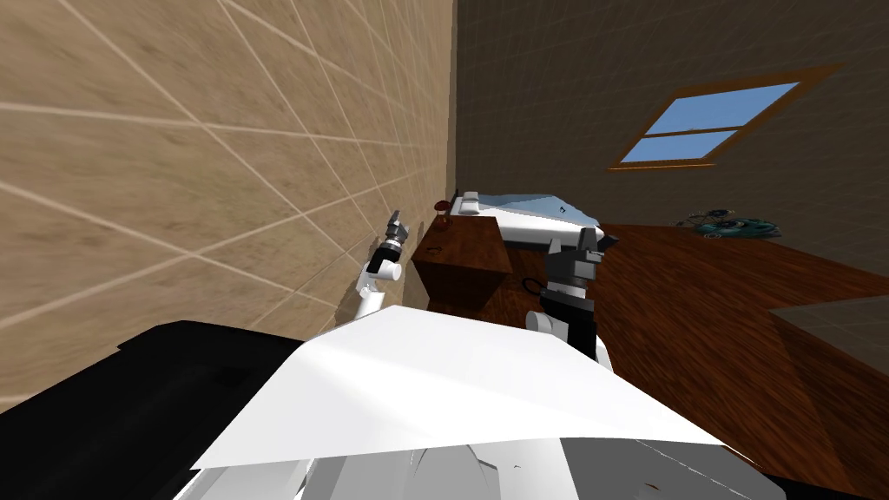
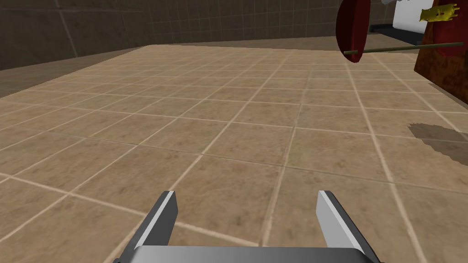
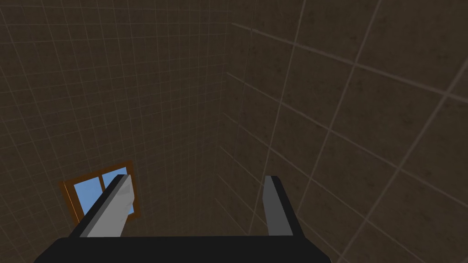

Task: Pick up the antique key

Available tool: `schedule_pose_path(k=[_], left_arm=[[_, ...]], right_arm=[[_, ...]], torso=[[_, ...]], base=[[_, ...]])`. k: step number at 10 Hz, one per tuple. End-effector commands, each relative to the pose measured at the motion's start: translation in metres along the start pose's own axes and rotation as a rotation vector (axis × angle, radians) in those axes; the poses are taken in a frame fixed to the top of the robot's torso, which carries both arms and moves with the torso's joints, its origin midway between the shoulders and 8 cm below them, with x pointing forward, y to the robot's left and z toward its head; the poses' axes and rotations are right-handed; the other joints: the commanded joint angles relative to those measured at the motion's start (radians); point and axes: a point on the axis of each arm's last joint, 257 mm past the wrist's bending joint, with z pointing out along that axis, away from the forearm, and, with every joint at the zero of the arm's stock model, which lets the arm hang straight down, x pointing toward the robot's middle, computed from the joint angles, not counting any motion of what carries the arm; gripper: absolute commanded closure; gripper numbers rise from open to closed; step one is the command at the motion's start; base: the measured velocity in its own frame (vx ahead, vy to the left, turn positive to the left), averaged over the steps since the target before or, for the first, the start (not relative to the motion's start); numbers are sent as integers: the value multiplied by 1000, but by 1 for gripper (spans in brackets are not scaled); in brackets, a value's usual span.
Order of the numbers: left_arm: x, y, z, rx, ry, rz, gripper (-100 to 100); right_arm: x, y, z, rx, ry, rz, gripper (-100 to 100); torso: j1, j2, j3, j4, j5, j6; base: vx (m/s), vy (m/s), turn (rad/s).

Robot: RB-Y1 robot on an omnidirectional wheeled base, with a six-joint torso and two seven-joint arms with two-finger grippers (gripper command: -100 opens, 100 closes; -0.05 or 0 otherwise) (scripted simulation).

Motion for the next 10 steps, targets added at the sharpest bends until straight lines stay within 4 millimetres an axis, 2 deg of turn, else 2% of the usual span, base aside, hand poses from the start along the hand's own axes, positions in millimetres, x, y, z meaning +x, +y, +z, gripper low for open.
schedule_pose_path(k=[1, 4, 5, 7, 10], left_arm=[[-7, 4, 13, -27, -11, -18, -100], [-14, 21, 22, -103, -28, -35, -100], [-19, 22, 32, -119, -36, -52, -100], [-20, 32, 31, -158, -42, -52, -100], [-29, 46, 48, -225, -62, -88, -100]], right_arm=[[0, 0, 0, 0, 0, 0, 0], [0, 0, 0, 0, 0, 0, 0], [0, 0, 0, 0, 0, 0, 0], [0, 0, 0, 0, 0, 0, 0], [0, 0, 0, 0, 0, 0, 0]], torso=[[0, 0, 0, 0, 0, 0], [0, 0, 0, 0, 0, 0], [0, 0, 0, 0, 0, 0], [0, 0, 0, 0, 0, 0], [1, -1, 0, 0, 0, 0]], base=[[-35, -30, 0], [-41, -25, -5], [-42, -20, -20], [-22, -13, -4], [-28, -14, -29]])
